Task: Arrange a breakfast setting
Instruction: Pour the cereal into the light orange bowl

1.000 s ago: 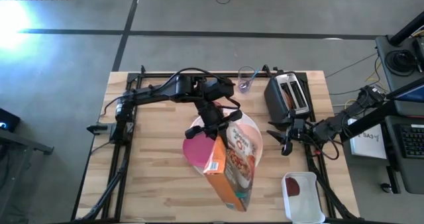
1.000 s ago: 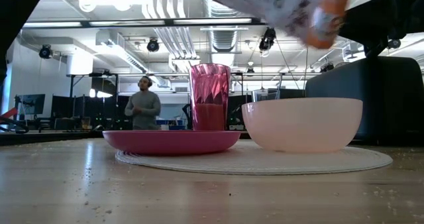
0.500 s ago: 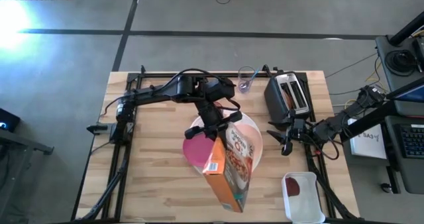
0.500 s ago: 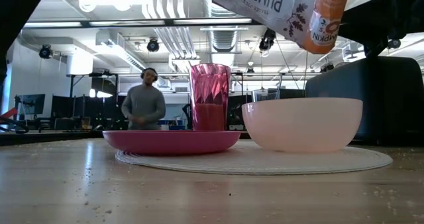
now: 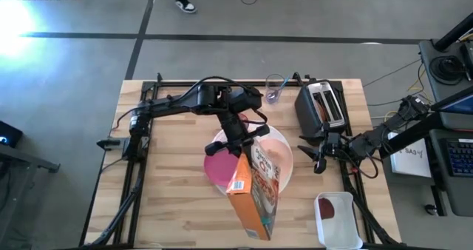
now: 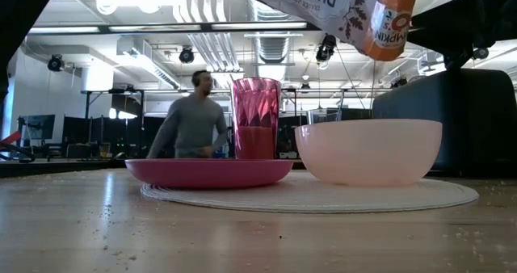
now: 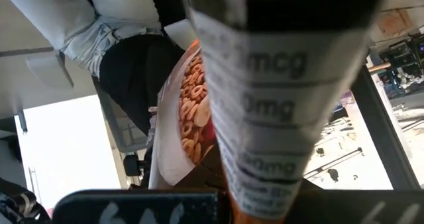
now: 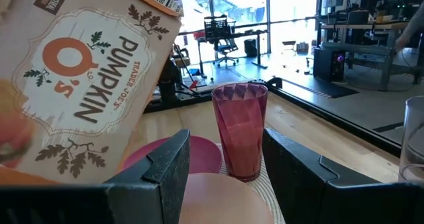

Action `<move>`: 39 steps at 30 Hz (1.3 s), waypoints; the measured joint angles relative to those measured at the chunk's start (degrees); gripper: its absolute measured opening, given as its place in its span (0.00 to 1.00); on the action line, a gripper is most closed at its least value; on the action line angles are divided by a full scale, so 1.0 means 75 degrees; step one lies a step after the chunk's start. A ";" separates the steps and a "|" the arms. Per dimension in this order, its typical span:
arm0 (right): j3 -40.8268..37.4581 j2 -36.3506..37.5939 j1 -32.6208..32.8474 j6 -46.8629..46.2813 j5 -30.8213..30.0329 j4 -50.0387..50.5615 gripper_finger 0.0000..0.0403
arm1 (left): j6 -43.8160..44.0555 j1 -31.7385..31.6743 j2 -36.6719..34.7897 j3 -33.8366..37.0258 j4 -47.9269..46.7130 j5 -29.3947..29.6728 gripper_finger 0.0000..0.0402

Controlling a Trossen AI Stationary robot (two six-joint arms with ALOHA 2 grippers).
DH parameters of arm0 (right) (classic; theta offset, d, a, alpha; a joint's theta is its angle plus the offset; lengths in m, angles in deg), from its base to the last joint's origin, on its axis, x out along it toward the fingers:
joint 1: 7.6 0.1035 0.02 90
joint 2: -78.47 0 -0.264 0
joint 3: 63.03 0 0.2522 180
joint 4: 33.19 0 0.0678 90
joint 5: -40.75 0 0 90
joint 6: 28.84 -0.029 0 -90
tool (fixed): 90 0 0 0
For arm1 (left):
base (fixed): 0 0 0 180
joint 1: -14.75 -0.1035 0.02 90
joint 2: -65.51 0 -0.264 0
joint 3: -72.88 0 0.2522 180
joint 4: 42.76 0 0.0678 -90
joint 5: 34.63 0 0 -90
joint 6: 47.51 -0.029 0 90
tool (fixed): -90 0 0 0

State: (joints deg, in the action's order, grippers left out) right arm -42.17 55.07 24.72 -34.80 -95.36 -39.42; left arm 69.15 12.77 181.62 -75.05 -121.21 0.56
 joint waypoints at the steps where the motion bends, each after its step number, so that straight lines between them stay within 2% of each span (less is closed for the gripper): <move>1: 0.0000 0.0000 -0.0001 0.0000 0.0000 0.0000 0.44 | 0.0004 0.0001 0.0000 0.0000 0.0000 0.0000 0.00; 17: 0.0000 0.0000 -0.0001 0.0000 -0.0002 0.0000 0.44 | -0.0144 -0.0012 0.0090 0.0009 -0.0178 -0.0038 0.00; 27: 0.0000 0.0000 0.0002 0.0000 0.0000 0.0002 0.44 | 0.0152 -0.0049 0.0172 0.0009 -0.0117 -0.0437 0.00; 39: 0.0000 0.0000 0.0000 0.0000 0.0000 0.0000 0.44 | 0.0155 -0.0469 0.0172 0.0009 -0.0114 -0.0408 0.00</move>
State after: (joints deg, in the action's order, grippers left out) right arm -42.17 55.07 24.72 -34.80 -95.36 -39.42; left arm 70.31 9.25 182.91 -74.99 -122.06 -2.50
